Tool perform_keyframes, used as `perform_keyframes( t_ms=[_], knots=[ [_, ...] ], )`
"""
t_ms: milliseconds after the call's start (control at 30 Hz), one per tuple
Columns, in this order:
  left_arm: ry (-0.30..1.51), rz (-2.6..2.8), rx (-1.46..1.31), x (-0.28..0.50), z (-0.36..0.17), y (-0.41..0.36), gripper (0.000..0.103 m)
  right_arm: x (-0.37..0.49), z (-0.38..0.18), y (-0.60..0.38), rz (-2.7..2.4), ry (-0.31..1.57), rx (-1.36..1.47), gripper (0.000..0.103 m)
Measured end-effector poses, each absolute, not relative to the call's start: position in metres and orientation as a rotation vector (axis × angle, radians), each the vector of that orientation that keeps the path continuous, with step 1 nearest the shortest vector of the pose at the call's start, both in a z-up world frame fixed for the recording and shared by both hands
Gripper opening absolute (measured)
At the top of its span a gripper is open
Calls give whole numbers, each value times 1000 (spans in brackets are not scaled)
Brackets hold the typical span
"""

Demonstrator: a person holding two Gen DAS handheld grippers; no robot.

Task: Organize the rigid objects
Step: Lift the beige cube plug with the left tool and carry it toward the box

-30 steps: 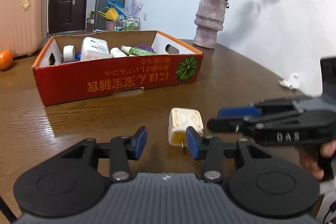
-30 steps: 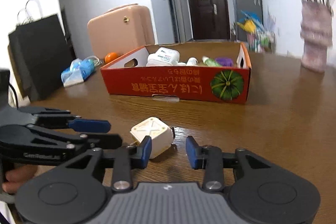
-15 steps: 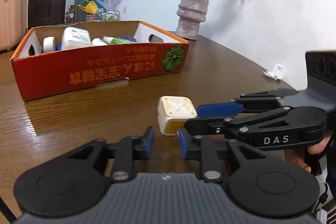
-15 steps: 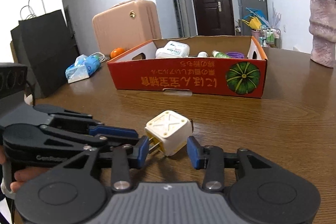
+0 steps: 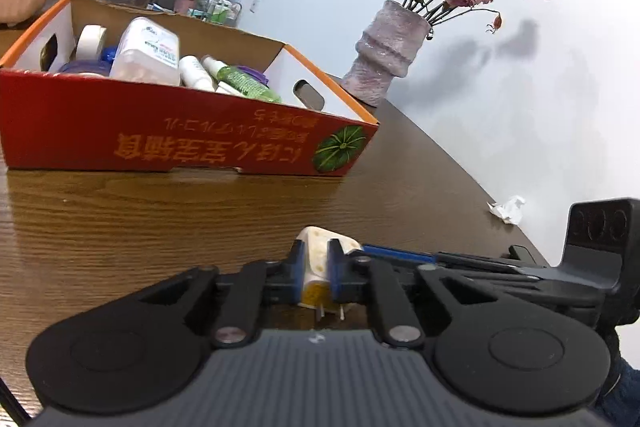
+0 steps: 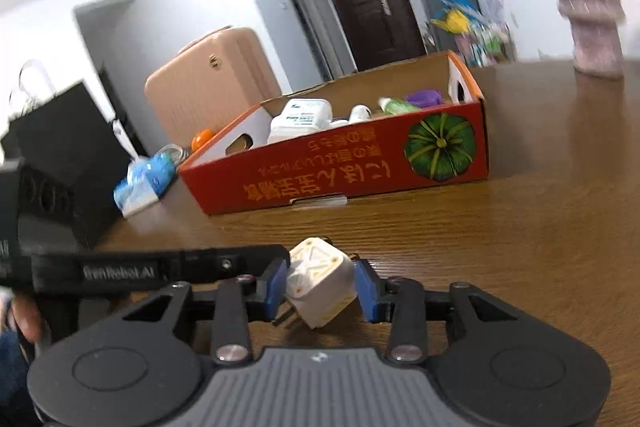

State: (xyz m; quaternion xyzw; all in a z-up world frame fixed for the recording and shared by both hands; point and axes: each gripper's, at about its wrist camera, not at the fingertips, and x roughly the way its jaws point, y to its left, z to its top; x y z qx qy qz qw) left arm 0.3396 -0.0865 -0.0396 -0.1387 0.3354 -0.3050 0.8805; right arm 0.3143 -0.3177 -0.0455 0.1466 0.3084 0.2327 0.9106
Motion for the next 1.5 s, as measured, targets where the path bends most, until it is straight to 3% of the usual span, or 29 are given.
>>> perform_keyframes(
  t_ms=[333, 367, 400, 433, 567, 667, 733, 767, 1000, 1267, 1333, 1500],
  knots=[
    [682, -673, -318, 334, -26, -98, 12, 322, -35, -323, 424, 610, 315, 22],
    [661, -706, -312, 336, -22, -101, 4, 324, -34, -324, 423, 608, 325, 22],
    [661, -724, -332, 339, -18, -102, 0, 328, -33, -325, 473, 602, 351, 8],
    [651, -719, -331, 341, -14, -104, 0, 331, -31, -328, 498, 595, 394, 4],
    [644, -703, -297, 352, -2, -106, 9, 343, -11, -324, 452, 555, 320, 3],
    [633, -596, -243, 353, -8, -90, 40, 343, -10, -324, 402, 543, 217, 14],
    [619, -522, -205, 354, -11, -79, 43, 342, -17, -322, 408, 573, 190, 41],
    [615, -482, -199, 354, -12, -72, 44, 341, -20, -318, 426, 582, 186, 47],
    [636, -409, -146, 331, -18, -37, 59, 345, -34, -272, 550, 602, 55, 51],
    [696, -470, -279, 323, -35, -34, 51, 363, -34, -281, 639, 641, 254, 48],
    [694, -480, -349, 327, -34, -29, 47, 366, -35, -279, 639, 657, 276, 36],
    [717, -481, -411, 333, -36, -22, 32, 374, -44, -278, 663, 707, 355, 23]
  ],
)
